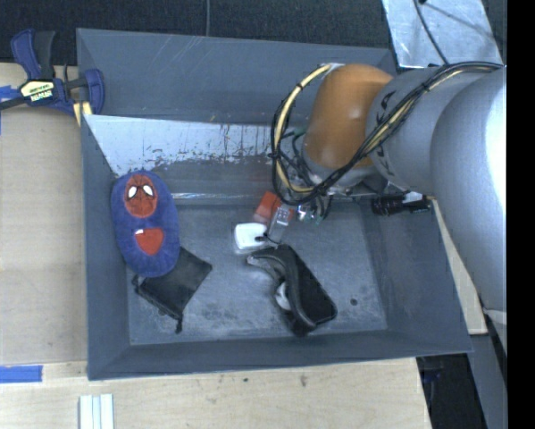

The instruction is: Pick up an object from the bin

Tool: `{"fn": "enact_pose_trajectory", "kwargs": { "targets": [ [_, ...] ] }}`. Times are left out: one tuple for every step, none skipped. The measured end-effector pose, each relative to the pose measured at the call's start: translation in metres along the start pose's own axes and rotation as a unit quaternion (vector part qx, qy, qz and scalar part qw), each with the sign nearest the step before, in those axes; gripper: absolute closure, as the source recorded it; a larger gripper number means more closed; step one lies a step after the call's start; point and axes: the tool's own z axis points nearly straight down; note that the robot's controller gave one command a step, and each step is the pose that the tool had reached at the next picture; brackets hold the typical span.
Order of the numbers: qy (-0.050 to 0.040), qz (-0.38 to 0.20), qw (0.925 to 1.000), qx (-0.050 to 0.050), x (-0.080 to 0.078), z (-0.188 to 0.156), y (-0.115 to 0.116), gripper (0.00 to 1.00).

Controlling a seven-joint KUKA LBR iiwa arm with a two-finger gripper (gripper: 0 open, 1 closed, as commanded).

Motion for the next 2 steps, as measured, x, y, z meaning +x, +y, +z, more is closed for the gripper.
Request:
{"fn": "enact_pose_trajectory", "kwargs": {
  "targets": [
    [-0.003, 0.0, 1.0, -0.001, -0.002, -0.002, 0.0, 1.0],
    [-0.0013, -0.001, 1.0, 0.003, -0.005, -0.062, 0.001, 1.0]
  ]
}}
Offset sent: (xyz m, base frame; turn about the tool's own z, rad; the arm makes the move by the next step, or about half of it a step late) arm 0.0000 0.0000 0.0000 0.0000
